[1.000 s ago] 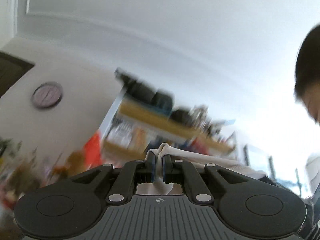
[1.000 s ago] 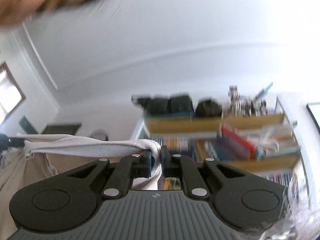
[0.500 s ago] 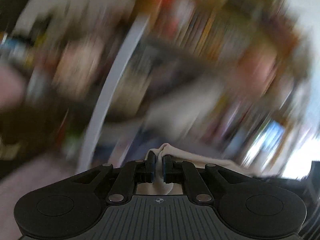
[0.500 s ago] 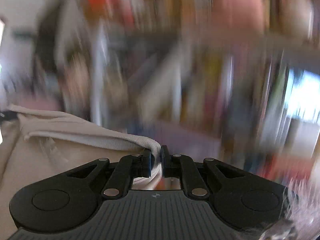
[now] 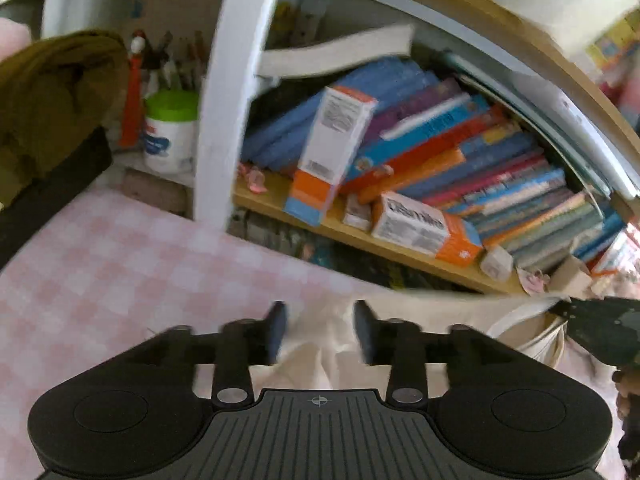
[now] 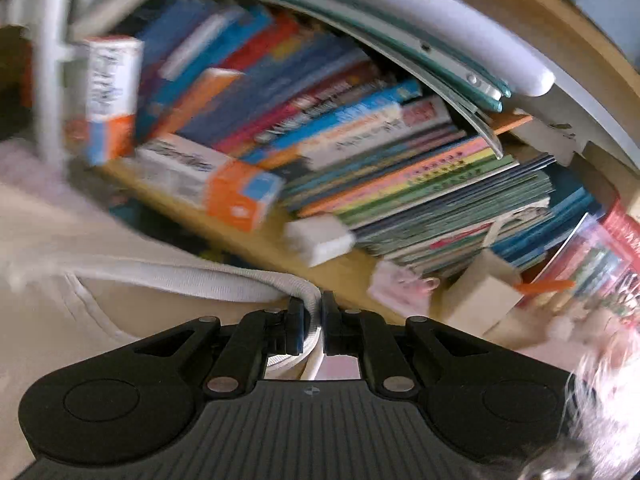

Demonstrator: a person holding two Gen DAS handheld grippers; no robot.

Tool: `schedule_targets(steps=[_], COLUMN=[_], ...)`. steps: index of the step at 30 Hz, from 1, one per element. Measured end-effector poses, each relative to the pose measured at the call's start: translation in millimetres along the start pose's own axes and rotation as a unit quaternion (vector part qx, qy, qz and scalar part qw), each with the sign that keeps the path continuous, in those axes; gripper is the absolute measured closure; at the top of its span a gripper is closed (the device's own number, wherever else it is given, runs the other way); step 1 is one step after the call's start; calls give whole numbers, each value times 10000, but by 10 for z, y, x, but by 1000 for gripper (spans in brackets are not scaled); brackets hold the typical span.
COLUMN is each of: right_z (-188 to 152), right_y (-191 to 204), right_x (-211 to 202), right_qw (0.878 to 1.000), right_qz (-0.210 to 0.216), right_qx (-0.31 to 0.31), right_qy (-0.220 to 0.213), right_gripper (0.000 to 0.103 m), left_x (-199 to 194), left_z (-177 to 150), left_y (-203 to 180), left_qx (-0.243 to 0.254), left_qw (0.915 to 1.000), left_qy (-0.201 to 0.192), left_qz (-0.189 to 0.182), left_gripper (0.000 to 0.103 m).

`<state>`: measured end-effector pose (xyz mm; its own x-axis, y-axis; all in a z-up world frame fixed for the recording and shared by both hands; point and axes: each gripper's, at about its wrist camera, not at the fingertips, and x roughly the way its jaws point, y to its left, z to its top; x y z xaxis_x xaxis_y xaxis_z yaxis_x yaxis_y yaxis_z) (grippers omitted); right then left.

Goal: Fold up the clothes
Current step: 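Lay the T-shirt flat on the bed and open both tools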

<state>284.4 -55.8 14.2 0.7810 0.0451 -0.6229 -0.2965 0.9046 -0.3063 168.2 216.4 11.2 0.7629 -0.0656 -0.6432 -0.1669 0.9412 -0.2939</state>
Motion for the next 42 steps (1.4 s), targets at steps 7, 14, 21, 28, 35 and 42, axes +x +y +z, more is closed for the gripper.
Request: schedule_targets(steps=[7, 14, 21, 28, 35, 42], right_z=[-255, -901, -1548, -1868, -1941, -1989], right_y=[52, -257, -33, 95, 103, 411], right_x=[361, -674, -1561, -1840, -2007, -2041], right_qw=[9938, 9918, 9898, 9881, 9916, 9829], right_qz=[457, 1074, 1092, 900, 586, 601], right_qx=[-609, 324, 489, 640, 149, -1502], right_qy=[815, 618, 770, 1072, 1144, 874], right_gripper=[47, 43, 46, 47, 45, 50], left_x=[-407, -733, -662, -662, -417, -589], left_z=[-424, -912, -1106, -691, 336, 27], left_y=[321, 712, 796, 1066, 1354, 1114], left_qx=[908, 548, 253, 146, 520, 568], left_qw=[9955, 9937, 9892, 9914, 9700, 9791], left_qy=[174, 452, 663, 286, -455, -361], left_qz=[213, 870, 1282, 1268, 2330, 1919], left_gripper=[45, 47, 66, 98, 97, 74])
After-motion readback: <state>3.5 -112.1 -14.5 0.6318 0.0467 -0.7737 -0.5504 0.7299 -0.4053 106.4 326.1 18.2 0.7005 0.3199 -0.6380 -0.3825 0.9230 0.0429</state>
